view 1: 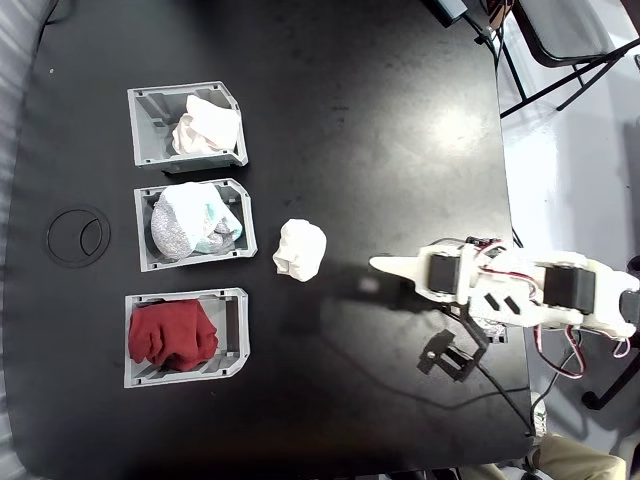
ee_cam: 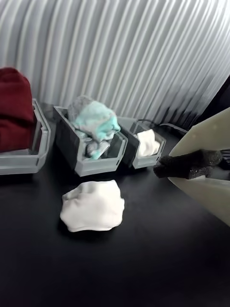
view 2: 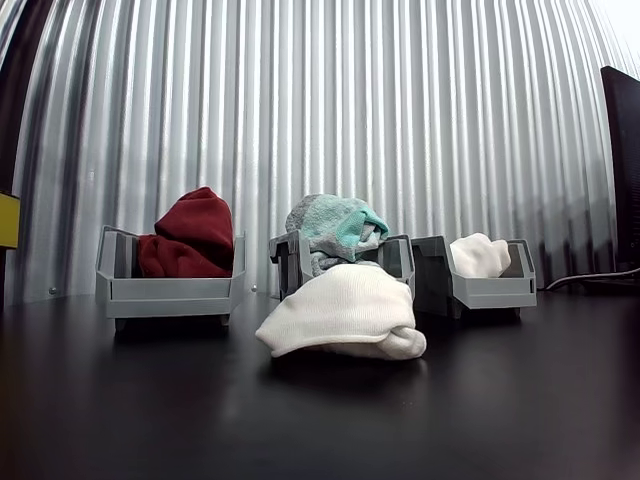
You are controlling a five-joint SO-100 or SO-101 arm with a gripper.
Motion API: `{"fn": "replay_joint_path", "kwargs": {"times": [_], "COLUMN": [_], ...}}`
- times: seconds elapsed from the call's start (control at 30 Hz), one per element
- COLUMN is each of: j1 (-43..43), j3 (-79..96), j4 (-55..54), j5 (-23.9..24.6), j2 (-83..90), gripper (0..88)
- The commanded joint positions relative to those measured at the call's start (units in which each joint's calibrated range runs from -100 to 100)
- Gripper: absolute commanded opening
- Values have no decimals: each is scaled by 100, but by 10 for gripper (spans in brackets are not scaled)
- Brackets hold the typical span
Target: Put the sock in the container
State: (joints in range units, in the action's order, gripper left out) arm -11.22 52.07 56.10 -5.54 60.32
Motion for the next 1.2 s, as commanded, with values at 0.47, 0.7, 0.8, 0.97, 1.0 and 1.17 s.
{"fn": "replay_joint_path", "kwargs": {"times": [0.47,0.7,0.8,0.97,1.0,1.17], "j1": [-456,-567,-574,-582,-582,-567], "j3": [-2123,-3043,-3494,-4107,-4170,-4260], "j4": [35,26,26,26,26,35], "j5": [-32,8,2,-4,-4,19], "j2": [-3995,-5124,-5609,-6212,-6304,-6588], "gripper": [14,17,17,17,17,37]}}
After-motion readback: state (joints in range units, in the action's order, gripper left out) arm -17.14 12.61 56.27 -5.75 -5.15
